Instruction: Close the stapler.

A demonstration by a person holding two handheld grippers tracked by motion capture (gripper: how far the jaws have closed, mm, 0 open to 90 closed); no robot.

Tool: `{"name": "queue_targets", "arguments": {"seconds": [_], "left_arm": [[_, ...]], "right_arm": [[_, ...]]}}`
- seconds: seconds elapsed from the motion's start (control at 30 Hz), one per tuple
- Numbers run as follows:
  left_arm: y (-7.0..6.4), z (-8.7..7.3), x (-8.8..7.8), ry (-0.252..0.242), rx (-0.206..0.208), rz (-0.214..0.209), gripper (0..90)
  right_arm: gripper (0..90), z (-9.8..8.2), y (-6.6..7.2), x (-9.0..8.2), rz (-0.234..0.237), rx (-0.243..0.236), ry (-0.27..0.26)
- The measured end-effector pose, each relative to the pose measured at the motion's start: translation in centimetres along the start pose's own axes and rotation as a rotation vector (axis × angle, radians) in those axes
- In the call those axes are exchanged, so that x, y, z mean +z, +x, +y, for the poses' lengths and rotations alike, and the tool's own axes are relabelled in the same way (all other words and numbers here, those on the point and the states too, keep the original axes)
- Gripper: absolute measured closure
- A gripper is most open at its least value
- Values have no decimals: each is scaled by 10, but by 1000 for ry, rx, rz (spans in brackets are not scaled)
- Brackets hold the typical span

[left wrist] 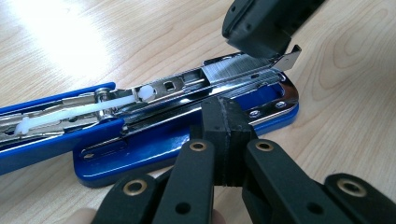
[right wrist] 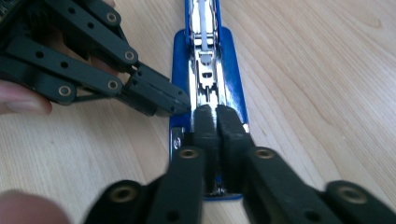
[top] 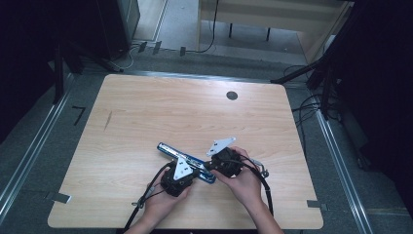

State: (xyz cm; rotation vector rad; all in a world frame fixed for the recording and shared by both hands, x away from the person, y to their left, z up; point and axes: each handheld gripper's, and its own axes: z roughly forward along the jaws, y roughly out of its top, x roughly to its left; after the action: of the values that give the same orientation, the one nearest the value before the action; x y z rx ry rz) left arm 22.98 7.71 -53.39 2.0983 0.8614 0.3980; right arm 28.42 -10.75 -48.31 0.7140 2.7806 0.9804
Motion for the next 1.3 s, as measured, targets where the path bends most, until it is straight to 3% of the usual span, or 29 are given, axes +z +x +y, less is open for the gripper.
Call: {"name": "queue_targets", "arguments": {"seconds": [0.13,0.33,0.57,0.7,1.0,1.3], "left_arm": [[0,0,0,1,1,0,900],[0,0,0,1,2,0,900],[0,0,0,2,2,0,900],[0,0,0,1,1,0,900],[0,0,0,2,3,2,900],[0,0,0,0,1,1,900]], "right_arm": [[900,-1,-4,4,1,26,-36],[900,3,-2,8,-8,15,-82],[900,8,-1,20,1,4,-89],[900,8,2,24,3,-4,-67],[900,1,1,19,10,19,-70],[900,-2,2,16,-5,8,-63]]}}
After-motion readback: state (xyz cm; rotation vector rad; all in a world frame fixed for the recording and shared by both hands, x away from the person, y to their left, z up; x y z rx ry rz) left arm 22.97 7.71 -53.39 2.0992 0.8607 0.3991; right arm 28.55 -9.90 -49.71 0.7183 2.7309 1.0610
